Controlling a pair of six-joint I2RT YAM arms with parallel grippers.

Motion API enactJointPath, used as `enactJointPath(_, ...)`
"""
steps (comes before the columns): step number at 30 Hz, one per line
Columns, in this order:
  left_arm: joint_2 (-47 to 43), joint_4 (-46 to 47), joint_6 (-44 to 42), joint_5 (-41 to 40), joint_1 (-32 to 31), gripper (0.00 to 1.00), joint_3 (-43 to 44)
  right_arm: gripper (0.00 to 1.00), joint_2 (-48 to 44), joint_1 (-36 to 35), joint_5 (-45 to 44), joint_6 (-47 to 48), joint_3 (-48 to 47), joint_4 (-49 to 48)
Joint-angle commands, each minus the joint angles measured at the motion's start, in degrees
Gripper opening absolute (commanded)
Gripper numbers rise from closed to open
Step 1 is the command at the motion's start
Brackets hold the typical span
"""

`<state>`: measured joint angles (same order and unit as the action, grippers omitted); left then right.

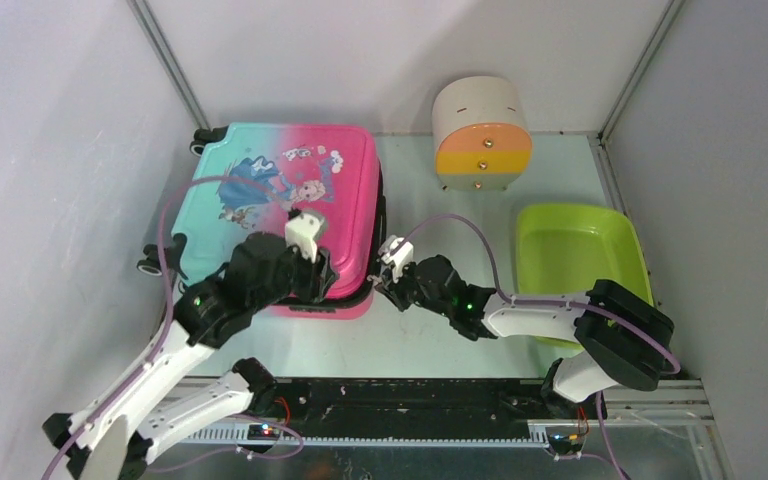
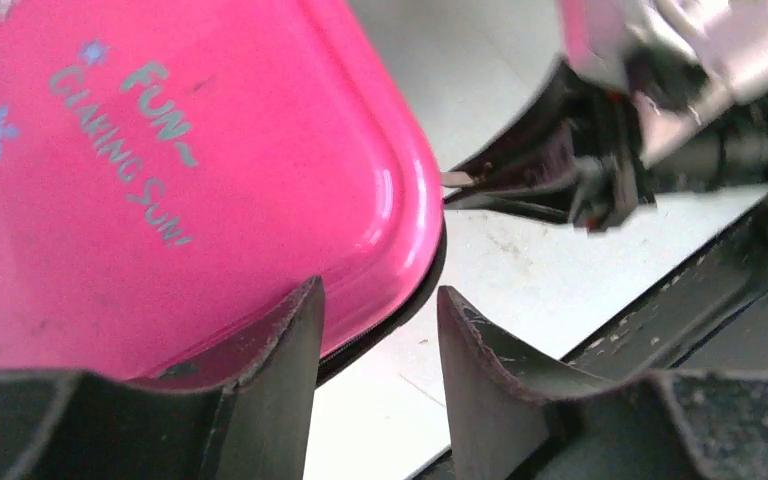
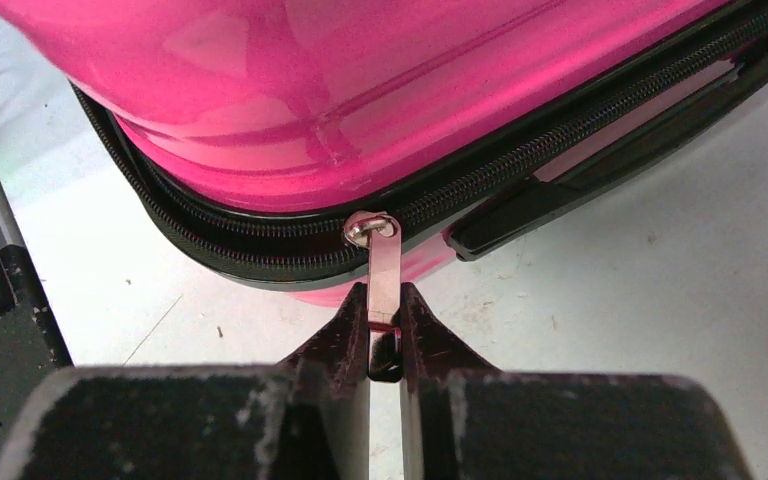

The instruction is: Open, take out, and arrange the luggage

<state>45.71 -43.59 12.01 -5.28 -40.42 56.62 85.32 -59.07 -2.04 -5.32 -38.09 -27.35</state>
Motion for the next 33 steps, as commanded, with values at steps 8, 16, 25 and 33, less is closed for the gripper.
enactJointPath(8,-7.51,11.02,-22.47,11.46,-11.48,0.52,-15.38,0.0,-3.64,3.1,-2.65,-2.58,-4.71,-10.2)
enactJointPath(16,-0.62,17.9,-29.14,0.49,-15.91,0.57,-19.81,0.0,-3.14,3.07,-2.59,-3.27,-5.77,-10.45)
enactJointPath(25,0.51,26.78,-31.98,-3.4,-15.92,0.57,-25.82,0.0,-2.95,2.46,-2.61,-3.44,-5.77,-10.63)
enactJointPath(33,2.64,28.38,-32.88,-7.85,-15.91,0.55,-28.25,0.0,-3.06,1.64,-2.98,-3.46,-5.77,-10.4)
